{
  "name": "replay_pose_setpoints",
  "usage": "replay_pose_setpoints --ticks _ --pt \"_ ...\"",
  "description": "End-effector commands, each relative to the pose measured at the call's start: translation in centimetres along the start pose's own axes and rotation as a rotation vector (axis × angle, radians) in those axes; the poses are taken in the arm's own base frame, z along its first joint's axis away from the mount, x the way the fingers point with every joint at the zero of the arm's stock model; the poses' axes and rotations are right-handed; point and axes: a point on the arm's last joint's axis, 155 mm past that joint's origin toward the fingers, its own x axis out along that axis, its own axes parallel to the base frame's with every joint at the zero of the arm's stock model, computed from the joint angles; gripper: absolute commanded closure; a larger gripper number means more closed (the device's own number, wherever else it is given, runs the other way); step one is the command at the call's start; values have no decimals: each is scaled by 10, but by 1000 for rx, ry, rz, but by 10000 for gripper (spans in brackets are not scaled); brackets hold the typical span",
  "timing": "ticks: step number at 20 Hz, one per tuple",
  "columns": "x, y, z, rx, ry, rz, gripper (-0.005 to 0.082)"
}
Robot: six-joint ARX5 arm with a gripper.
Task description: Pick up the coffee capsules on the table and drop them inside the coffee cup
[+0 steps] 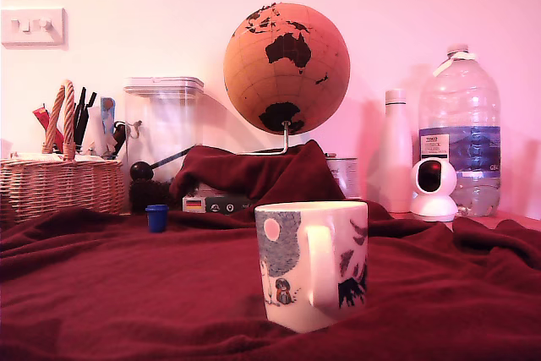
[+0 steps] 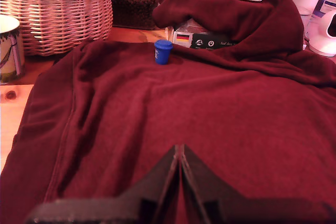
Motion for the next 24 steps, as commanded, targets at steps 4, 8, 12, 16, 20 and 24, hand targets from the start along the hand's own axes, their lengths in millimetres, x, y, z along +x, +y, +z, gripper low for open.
replay_pose_setpoints --ticks 4,8,12,16,20,24 --pt "-8 -11 45 120 -207 -35 788" --pt "-10 -13 51 106 -228 -47 788" --pt "-14 -22 65 54 -286 -94 788" --pt "-17 -29 72 25 -301 -132 788" --pt "-19 -31 80 9 -292 -134 788" --pt "-4 -28 69 -1 -205 -116 788"
